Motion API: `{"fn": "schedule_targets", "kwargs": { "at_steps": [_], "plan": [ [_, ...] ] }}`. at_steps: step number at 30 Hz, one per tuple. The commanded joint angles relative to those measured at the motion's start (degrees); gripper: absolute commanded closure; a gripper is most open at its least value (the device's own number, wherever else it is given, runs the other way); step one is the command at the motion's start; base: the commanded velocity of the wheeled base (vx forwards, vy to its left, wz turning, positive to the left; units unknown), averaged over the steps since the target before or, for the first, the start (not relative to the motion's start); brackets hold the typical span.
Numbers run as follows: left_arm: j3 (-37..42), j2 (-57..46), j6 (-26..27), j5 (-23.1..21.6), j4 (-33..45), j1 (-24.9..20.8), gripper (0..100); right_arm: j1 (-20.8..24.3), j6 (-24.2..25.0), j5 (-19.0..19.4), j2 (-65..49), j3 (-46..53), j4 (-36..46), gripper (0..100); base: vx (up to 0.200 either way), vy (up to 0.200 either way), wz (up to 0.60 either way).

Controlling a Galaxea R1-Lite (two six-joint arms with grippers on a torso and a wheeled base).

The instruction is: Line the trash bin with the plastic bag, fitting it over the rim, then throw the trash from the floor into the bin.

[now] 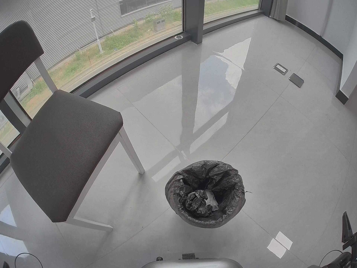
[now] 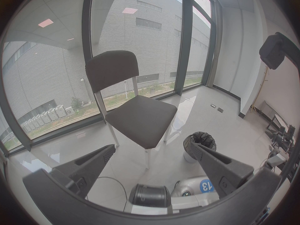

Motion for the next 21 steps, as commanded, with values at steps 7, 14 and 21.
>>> {"fn": "schedule_targets", "kwargs": {
  "at_steps": [7, 14, 21],
  "plan": [
    [51.41, -1.43, 6.03, 0.83, -65.72, -0.58, 0, 0.01, 4.49, -0.39, -0.27, 1.01, -0.5, 0, 0.0, 0.0, 0.0],
    [50.27, -1.43, 6.21, -3.3, -56.49, -0.58, 0, 0.01, 1.94, 1.1, -0.27, 1.01, -0.23, 0, 0.0, 0.0, 0.0],
    [50.44, -1.43, 5.59, -2.95, -56.84, -0.49, 0, 0.01, 1.32, 4.44, -0.27, 1.01, -0.15, 0, 0.0, 0.0, 0.0]
  ]
}}
